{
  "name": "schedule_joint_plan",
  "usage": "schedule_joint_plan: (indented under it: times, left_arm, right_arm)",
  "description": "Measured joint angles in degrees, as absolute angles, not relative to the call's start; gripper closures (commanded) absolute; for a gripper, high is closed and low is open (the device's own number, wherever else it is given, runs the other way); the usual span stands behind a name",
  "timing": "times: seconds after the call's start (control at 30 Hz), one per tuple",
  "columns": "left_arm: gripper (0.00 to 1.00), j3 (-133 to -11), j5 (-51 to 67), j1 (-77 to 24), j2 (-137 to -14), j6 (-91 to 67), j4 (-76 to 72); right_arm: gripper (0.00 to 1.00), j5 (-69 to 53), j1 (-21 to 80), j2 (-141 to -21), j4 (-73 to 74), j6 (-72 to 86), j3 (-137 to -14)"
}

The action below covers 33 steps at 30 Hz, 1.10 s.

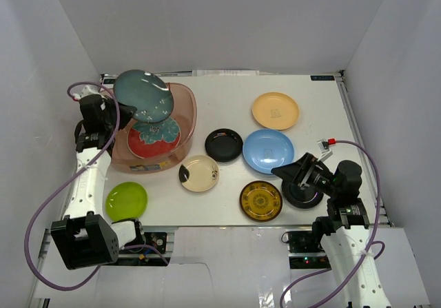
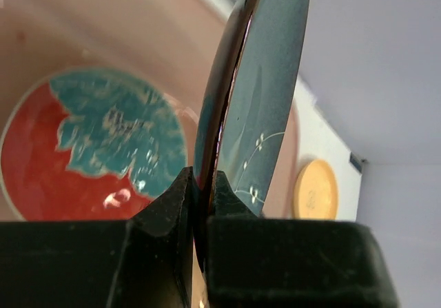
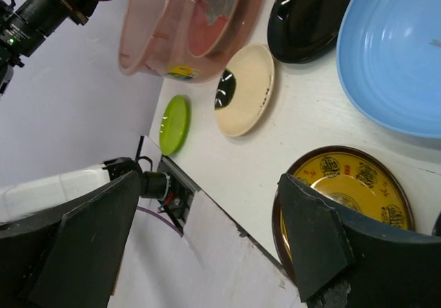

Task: Place the plates into the plastic bin on the countertop

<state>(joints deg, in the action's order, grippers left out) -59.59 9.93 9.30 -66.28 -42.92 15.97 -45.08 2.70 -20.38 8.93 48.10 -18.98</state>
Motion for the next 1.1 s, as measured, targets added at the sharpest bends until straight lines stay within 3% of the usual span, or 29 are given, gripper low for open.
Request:
schedule_joint_plan:
  times: [0.33, 0.53, 0.57, 0.63, 0.67, 0.77, 0.87, 1.1]
  left_arm:
    - [0.98, -52.2, 8.3, 8.9, -71.3, -43.7, 20.5]
    - [0.69, -50.0, 8.1, 9.0, -75.8, -43.8, 18.3]
    - [0.56, -49.4, 8.3, 9.0, -76.2, -44.0, 17.8]
    - [0.45, -48.8, 8.5, 9.0, -76.3, -44.1, 17.0]
    - [0.32, -48.6, 8.6, 9.2, -76.3, -44.1, 16.3]
    - [0.12, -48.3, 9.2, 9.3, -76.3, -44.1, 14.5]
    - [0.02, -48.0, 10.0, 9.3, -76.3, -43.9, 13.6]
    - [0.02, -47.1, 11.7, 9.3, -71.6, -43.4, 13.4]
  right_arm:
    - [0.15, -42.2, 2.7, -17.9, 17.1, 39.2, -19.8]
    - [0.15, -41.1, 2.7, -17.7, 18.2, 36.8, -19.8]
    - [0.15, -40.6, 2.7, -17.7, 18.5, 36.4, -19.7]
    - [0.16, -39.8, 2.7, -17.7, 19.2, 35.5, -19.7]
    - [0.16, -39.5, 2.7, -17.7, 19.6, 35.3, -19.7]
    - [0.18, -38.3, 2.7, -17.7, 19.7, 34.7, -19.2]
    - [0.23, -36.9, 2.7, -18.2, 20.0, 34.3, -18.8]
    - [0.37, -27.9, 2.7, -24.9, 19.9, 32.7, -18.8]
